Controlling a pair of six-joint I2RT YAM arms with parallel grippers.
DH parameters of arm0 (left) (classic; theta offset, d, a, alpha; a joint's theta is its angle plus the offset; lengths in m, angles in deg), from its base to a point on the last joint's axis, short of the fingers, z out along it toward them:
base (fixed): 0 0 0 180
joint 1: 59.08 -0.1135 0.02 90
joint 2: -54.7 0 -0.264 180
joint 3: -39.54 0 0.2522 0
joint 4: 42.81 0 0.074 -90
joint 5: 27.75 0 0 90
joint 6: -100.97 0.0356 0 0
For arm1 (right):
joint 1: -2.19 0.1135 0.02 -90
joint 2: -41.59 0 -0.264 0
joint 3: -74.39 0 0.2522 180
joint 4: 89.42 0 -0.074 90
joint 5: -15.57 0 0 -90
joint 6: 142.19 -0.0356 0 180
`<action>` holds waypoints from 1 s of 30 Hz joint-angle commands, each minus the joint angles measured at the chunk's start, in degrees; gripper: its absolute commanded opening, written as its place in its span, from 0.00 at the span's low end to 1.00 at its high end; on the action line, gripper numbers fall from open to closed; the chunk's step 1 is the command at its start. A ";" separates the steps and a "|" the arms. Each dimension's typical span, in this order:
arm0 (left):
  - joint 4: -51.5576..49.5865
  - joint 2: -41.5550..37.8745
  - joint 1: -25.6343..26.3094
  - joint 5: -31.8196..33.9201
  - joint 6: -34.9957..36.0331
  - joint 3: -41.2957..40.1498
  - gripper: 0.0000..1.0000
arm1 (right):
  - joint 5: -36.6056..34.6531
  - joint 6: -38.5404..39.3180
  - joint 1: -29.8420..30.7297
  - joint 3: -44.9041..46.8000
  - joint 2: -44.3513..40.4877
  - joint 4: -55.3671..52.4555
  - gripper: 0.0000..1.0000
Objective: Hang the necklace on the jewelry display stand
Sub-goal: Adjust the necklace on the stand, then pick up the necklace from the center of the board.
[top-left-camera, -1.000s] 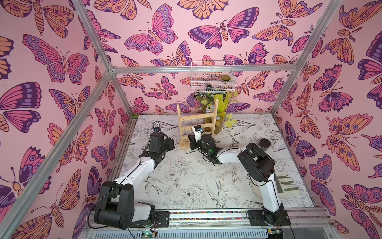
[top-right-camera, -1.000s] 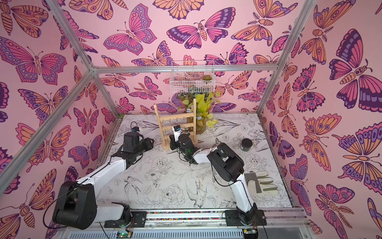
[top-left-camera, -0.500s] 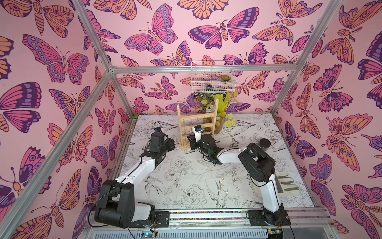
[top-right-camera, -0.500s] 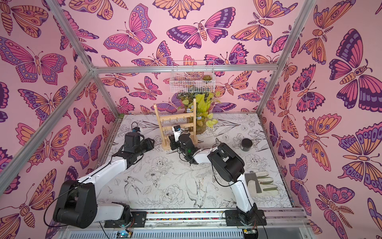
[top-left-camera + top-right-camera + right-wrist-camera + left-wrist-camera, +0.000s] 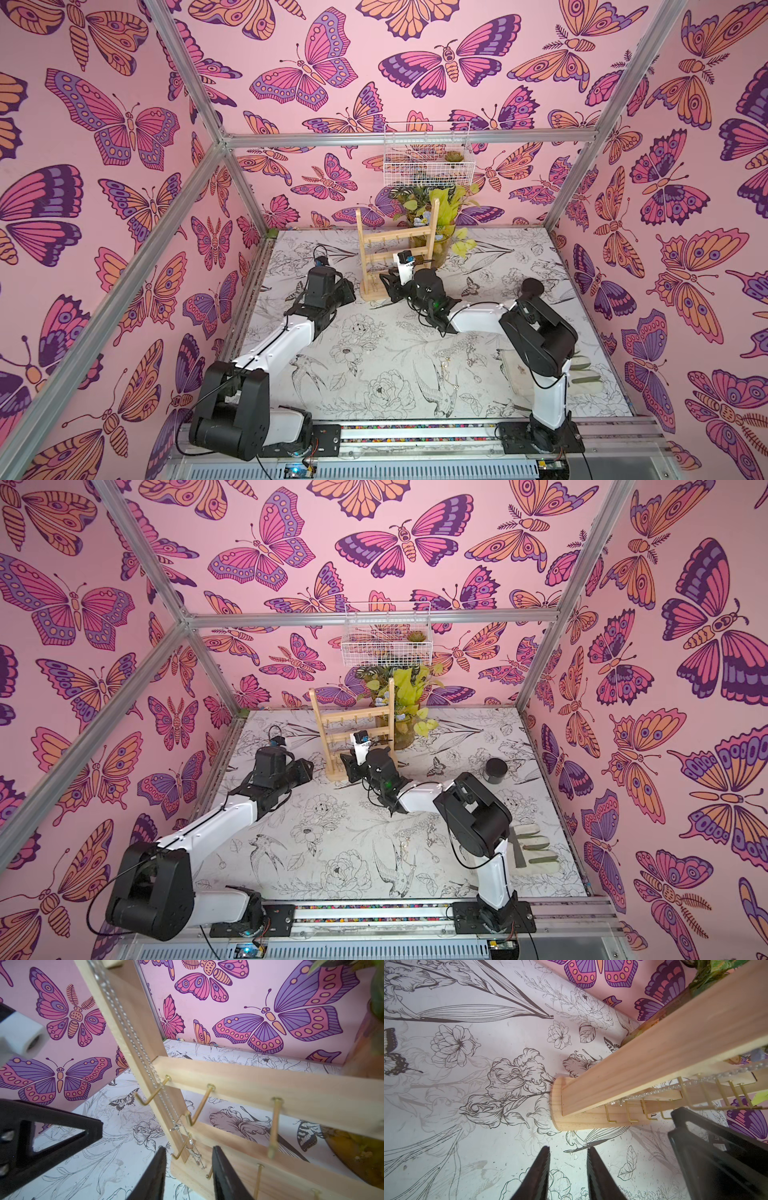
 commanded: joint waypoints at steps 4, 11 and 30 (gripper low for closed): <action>-7.83 -3.35 4.80 1.81 -1.32 -1.62 0.33 | 6.42 -6.50 -2.40 3.41 -7.67 -11.88 0.49; -15.23 -9.73 14.02 1.32 -4.33 -5.03 0.35 | 4.27 -9.20 -2.54 6.19 -20.96 -46.88 0.52; -23.63 -7.67 23.11 -4.31 -1.09 -5.47 0.39 | 8.99 -20.05 2.41 16.54 -33.10 -79.93 0.43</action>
